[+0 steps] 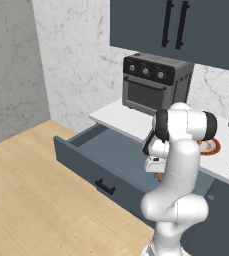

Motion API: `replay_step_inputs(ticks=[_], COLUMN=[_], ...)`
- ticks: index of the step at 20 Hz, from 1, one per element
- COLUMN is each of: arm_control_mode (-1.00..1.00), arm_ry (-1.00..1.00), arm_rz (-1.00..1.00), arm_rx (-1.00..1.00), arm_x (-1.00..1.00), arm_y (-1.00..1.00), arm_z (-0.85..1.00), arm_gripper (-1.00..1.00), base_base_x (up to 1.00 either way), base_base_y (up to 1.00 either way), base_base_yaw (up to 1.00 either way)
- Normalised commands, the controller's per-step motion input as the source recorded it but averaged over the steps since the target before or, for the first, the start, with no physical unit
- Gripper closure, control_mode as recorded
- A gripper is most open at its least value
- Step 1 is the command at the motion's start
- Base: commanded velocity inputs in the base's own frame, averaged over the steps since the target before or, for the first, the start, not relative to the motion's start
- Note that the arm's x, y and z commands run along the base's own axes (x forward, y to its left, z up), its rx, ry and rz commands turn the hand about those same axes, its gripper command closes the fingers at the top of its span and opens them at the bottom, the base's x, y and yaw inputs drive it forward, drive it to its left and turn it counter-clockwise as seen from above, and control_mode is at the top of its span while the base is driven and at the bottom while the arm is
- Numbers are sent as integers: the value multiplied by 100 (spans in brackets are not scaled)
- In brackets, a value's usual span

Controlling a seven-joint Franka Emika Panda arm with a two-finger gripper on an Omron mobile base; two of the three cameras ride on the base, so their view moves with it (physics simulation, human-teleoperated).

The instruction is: Pick up the knife from the drawer and place it on the cutting board. Then place the meat from the plate to the cutting board.

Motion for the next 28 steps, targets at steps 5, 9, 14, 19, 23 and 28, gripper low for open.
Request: replay_step_inputs(ticks=[5, 9, 14, 19, 23, 28], arm_control_mode=[-100, -100, -100, -100, -100, -100], arm_ry=[6, 1, -1, 0, 0, -9], arm_rz=[18, 25, 29, 24, 9, 5], arm_rx=[0, -8, -8, -2, 0, 3], arm_x=[-86, -66, -35, -33, -19, -21], arm_y=[62, 52, 3, 1, 0, -4], arm_z=[80, 79, 100, 100, 100, 100], arm_gripper=[100, 100, 100, 100, 100, 100], base_base_x=[0, 0, 0, 0, 0, 0], base_base_y=[0, 0, 0, 0, 0, 0], base_base_yaw=[0, 0, 0, 0, 0, 0])
